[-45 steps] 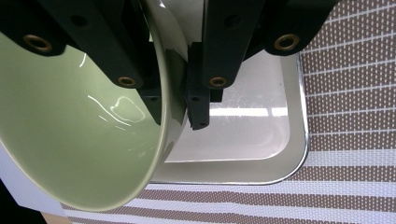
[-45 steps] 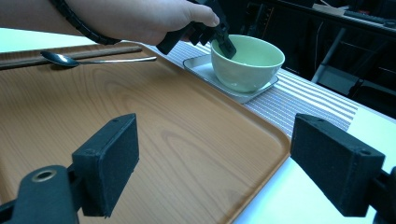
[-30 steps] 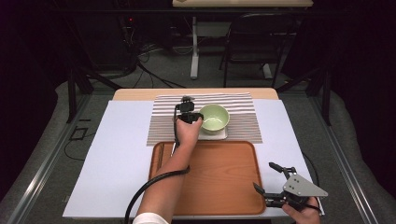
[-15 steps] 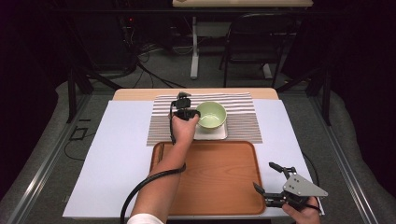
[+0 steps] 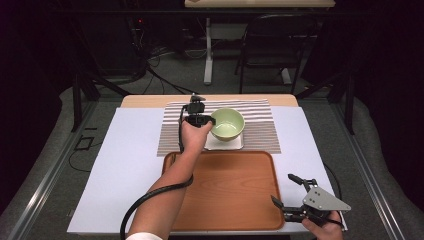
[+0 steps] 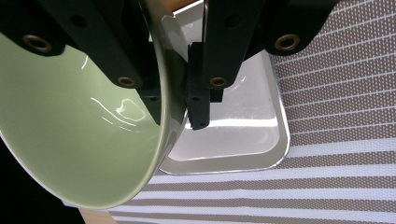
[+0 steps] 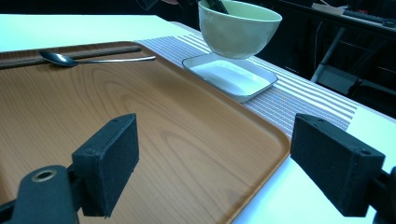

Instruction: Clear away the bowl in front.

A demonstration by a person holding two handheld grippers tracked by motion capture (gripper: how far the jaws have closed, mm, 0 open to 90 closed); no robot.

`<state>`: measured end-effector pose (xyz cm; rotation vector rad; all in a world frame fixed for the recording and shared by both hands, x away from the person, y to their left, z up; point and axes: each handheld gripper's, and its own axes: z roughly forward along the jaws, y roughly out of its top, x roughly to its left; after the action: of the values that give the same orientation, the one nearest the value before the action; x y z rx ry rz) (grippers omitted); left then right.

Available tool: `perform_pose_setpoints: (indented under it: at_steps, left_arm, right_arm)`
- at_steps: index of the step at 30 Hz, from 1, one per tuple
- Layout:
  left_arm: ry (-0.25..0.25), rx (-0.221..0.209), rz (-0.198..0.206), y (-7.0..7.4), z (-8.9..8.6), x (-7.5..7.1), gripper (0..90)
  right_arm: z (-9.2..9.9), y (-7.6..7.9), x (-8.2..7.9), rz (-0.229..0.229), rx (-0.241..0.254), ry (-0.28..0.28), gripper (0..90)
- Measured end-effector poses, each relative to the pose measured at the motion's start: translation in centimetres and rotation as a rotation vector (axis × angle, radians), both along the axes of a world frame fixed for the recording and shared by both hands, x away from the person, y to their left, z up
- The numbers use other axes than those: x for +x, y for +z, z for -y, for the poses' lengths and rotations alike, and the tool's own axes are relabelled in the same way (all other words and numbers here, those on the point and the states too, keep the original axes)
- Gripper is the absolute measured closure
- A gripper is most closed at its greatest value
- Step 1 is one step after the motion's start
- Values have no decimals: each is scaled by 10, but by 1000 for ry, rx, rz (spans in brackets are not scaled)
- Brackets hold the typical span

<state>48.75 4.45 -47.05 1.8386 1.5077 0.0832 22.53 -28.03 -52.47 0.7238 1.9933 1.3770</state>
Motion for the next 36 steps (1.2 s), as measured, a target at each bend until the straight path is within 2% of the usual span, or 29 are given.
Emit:
perform_pose_setpoints:
  at_steps: [10, 18, 27, 36]
  left_arm:
    - [-96, 12, -25, 8, 6, -14, 831]
    - [-168, 22, -42, 9, 13, -27, 831]
    - [-248, 42, -58, 4, 24, -45, 830]
    - [-300, 52, -62, -4, 32, -60, 830]
  right_arm:
    - [0, 0, 0, 2, -3, 0, 153]
    - [0, 0, -1, 5, -3, 1, 153]
    - [0, 0, -1, 4, -6, 2, 153]
    - [-1, 0, -1, 2, -7, 2, 153]
